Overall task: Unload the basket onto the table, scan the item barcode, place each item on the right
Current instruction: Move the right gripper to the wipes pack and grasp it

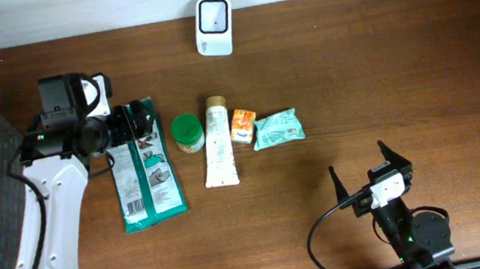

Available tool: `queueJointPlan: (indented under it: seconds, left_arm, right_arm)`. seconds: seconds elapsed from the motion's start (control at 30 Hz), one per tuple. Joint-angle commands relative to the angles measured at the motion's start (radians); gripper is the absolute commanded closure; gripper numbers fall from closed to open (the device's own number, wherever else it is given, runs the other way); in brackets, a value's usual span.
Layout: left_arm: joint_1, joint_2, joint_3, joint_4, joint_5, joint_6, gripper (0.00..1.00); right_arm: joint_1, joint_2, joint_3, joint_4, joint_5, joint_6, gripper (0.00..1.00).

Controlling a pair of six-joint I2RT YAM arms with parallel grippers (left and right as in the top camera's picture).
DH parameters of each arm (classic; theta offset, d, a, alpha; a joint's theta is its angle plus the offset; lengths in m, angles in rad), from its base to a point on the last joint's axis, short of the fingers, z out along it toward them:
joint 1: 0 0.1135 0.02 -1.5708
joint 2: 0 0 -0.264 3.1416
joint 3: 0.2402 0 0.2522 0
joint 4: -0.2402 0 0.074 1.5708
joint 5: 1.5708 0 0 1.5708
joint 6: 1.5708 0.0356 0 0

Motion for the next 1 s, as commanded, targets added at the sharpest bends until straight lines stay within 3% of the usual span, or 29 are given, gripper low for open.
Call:
queueJointPlan:
  seconds: [0.0, 0.2, 0.53, 0.77, 0.97]
  left_arm:
    - [0.0, -0.004, 0.008, -0.002, 0.003, 0.016, 0.01]
    - [0.0, -0.004, 0.008, -0.002, 0.004, 0.016, 0.0]
    - [0.0, -0.004, 0.008, -0.002, 0.004, 0.016, 0.01]
    - [0.0, -0.004, 0.008, -0.002, 0.004, 0.016, 0.01]
    - [0.0, -0.004, 0.008, -0.002, 0.003, 0.016, 0.01]
  right_arm:
    - [0.005, -0.001, 0.039, -0.003, -0.098, 0.018, 0.02]
    - [0.005, 0.179, 0.308, -0.096, -0.16, 0.024, 0.02]
    - [0.005, 0.797, 0.933, -0.552, -0.215, 0.023, 0.02]
    - [0.005, 1.178, 1.238, -0.77, -0.325, 0.024, 0.02]
    - [0.005, 1.43, 1.287, -0.691, -0.467, 0.09, 0.02]
